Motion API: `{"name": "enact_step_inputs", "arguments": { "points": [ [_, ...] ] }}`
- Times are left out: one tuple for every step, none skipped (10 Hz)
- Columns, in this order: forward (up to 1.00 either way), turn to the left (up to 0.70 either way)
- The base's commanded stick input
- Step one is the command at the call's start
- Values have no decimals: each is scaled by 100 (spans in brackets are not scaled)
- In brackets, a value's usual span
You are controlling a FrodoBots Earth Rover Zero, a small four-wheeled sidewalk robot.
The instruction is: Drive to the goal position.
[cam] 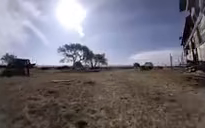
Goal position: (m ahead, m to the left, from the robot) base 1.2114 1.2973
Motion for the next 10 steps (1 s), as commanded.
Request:
{"name": "enact_step_inputs", "arguments": {
  "points": [
    [70, 27],
    [70, 27],
    [70, 27],
    [70, 27],
    [42, 34],
    [4, 44],
    [0, 45],
    [0, 45],
    [0, 45],
    [0, 45]
  ]
}}
